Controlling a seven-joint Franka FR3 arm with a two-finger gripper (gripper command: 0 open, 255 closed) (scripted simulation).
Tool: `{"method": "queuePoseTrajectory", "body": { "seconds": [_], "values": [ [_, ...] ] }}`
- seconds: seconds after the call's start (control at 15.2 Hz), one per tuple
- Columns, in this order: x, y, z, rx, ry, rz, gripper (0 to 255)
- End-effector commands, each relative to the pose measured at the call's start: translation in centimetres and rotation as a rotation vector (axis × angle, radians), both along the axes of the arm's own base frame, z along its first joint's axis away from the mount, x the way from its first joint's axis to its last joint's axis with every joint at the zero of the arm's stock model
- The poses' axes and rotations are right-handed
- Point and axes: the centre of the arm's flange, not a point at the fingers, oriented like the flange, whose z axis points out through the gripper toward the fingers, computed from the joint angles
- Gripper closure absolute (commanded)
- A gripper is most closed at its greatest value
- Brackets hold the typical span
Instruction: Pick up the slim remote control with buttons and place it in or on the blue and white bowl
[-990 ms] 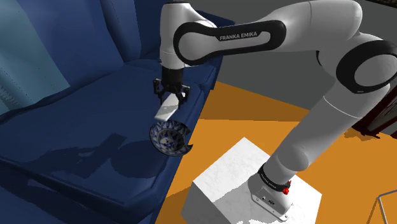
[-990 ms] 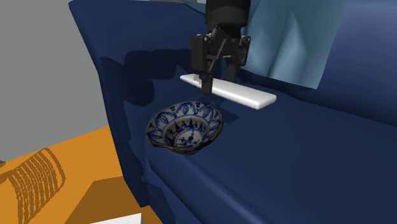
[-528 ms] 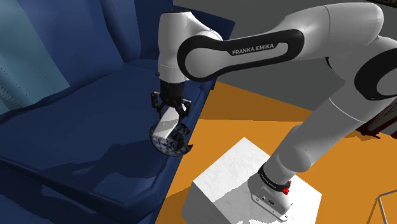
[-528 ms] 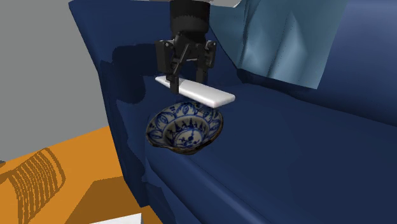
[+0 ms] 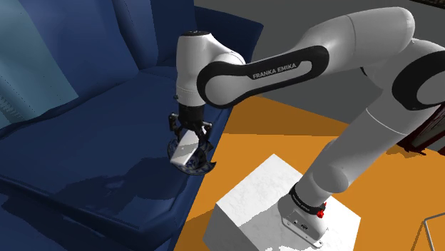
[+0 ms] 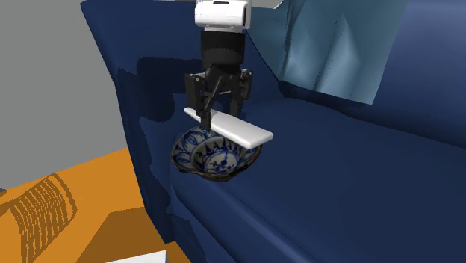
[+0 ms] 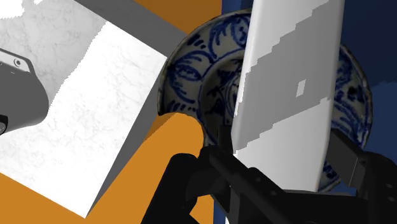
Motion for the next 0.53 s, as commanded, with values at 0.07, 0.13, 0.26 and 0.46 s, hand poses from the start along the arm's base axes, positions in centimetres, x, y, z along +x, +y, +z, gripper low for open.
{"method": "queuePoseTrajectory", "body": {
  "seconds": [0.07, 0.13, 0.26, 0.46],
  "values": [
    [0.01, 0.02, -1.59, 0.000, -0.001, 0.000, 255],
    [0.01, 0.02, -1.97, 0.000, -0.001, 0.000, 255],
    [0.01, 0.02, -1.97, 0.000, -0.001, 0.000, 255],
    [0.01, 0.02, -1.97, 0.000, -0.001, 0.000, 255]
  ]
}}
